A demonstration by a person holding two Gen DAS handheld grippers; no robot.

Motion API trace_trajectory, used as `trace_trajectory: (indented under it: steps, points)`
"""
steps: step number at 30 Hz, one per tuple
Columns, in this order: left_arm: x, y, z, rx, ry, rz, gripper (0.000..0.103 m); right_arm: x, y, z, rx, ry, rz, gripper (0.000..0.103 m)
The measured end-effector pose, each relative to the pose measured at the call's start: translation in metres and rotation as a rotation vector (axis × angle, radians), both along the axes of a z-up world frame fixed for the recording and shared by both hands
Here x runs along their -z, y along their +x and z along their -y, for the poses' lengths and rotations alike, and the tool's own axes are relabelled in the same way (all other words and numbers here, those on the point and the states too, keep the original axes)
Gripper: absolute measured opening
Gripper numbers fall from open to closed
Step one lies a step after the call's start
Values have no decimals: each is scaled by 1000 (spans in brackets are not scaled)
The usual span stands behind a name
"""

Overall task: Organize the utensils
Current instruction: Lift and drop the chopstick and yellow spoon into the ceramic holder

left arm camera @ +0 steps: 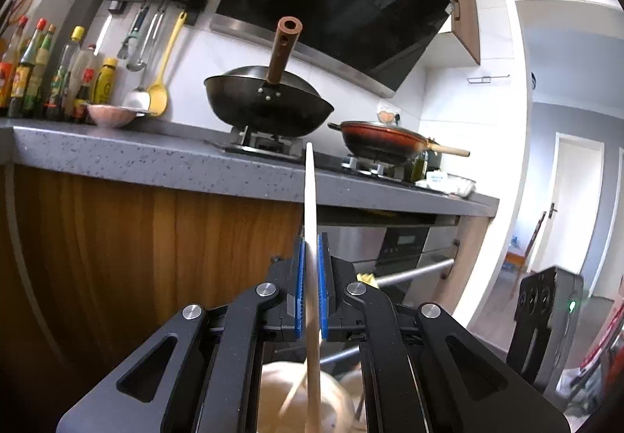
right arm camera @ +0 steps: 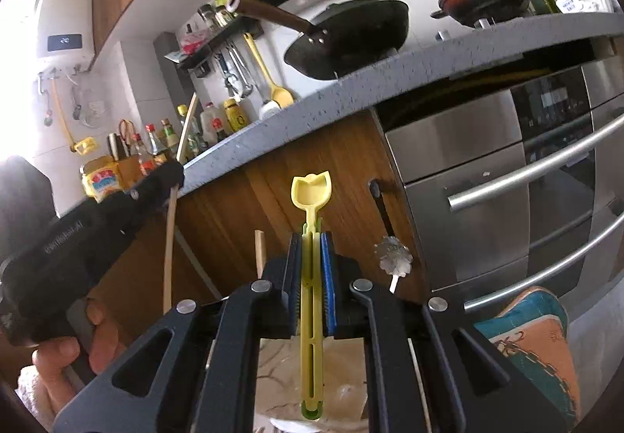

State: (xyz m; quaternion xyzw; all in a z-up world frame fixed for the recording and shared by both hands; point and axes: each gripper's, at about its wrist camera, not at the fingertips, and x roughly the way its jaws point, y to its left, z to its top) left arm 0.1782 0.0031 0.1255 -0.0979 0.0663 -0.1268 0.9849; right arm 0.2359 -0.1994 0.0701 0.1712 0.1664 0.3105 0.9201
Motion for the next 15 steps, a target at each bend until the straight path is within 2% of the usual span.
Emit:
trace_trajectory:
  steps: [5, 8, 11, 15]
  points:
    - [16, 8, -1, -47, 39, 12, 7, 12, 0, -6, 47, -46, 35, 10]
    - [25, 15, -4, -61, 36, -12, 7, 18, -2, -10, 45, -83, 39, 10]
    - [30, 10, -7, -60, 43, -15, 7, 23, -8, -9, 56, -116, 42, 10]
    - [36, -9, -6, -58, 105, -24, 7, 26, -21, 1, 71, -123, 52, 10]
